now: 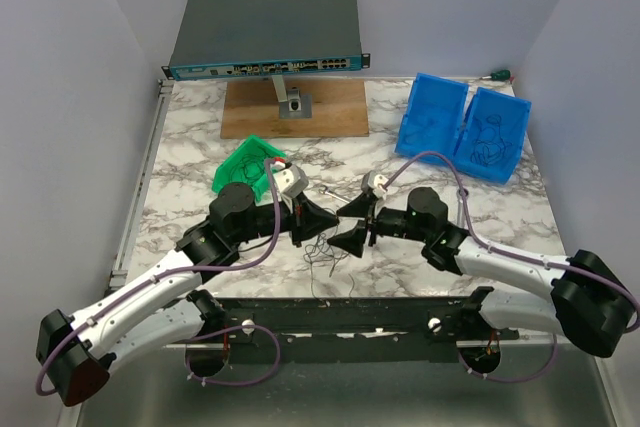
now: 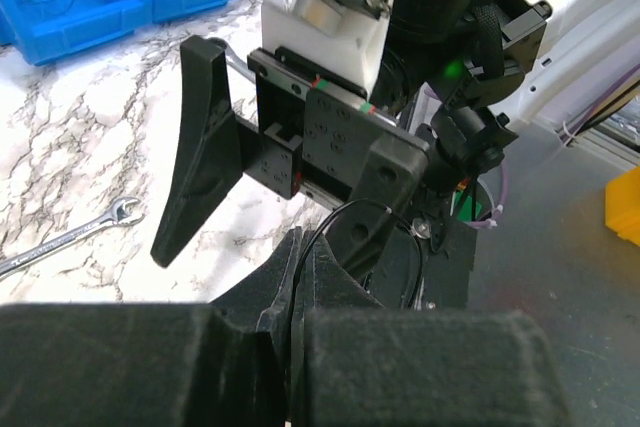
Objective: Untangle the cables
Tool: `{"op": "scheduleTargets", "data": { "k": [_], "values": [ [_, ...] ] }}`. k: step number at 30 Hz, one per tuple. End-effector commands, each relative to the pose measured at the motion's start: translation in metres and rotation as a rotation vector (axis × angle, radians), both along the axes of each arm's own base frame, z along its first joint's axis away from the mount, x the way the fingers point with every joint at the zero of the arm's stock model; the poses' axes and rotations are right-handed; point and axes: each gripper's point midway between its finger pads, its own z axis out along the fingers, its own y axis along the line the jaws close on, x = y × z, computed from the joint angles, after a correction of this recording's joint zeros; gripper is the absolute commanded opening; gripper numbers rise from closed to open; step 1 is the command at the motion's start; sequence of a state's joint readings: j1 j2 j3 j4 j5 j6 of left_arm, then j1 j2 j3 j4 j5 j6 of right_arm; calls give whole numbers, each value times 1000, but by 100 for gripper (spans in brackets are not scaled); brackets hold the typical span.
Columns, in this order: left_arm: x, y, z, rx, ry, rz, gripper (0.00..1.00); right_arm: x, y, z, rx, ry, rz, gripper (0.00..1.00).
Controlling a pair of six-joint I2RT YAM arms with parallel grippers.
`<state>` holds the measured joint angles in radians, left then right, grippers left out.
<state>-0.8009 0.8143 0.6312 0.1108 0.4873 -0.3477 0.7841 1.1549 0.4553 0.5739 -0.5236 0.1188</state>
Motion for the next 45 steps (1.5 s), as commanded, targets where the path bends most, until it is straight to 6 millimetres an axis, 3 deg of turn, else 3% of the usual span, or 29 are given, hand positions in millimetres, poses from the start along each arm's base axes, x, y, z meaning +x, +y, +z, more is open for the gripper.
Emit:
{"op": "scheduleTargets", "data": {
  "k": [1, 9, 12, 15, 16, 19, 24, 26, 29, 32, 35, 39, 45],
  "values": [
    [-9, -7, 23, -44, -48, -74, 0, -10, 14, 6, -18, -55, 69, 82],
    [-16, -13, 31, -65, -54, -138, 0, -18, 29, 9, -16, -57, 112, 71],
    [-19, -14, 37, -79, -55, -157, 0, -22, 34, 11, -12, -48, 132, 46],
    [-16, -11, 40, -85, -62, -123, 0, -19, 32, 12, -7, -40, 107, 3],
    [-14, -8, 42, -93, -68, -97, 0, -18, 30, 13, 2, -37, 87, 1],
    [-5, 4, 47, -112, -81, 6, 0, 0, 17, 17, 39, -20, -74, 1],
    [24, 48, 55, -137, -88, 321, 0, 78, -35, -9, -31, 93, -620, 1],
    [33, 73, 57, -147, -81, 463, 0, 102, -63, -21, -57, 153, -821, 1],
    [55, 130, 45, -120, -24, 783, 0, 128, -112, -33, -8, 269, -1039, 1],
    [58, 184, 36, -98, 7, 1029, 0, 140, -166, -50, 75, 405, -1186, 1],
    [49, 217, 40, -138, 17, 1141, 0, 144, -199, -65, 65, 462, -1294, 1],
    [43, 239, 43, -157, 23, 1222, 0, 145, -207, -67, 57, 471, -1327, 1],
    [38, 267, 33, -145, 79, 1365, 0, 142, -231, -61, 81, 443, -1456, 1]
  ]
}}
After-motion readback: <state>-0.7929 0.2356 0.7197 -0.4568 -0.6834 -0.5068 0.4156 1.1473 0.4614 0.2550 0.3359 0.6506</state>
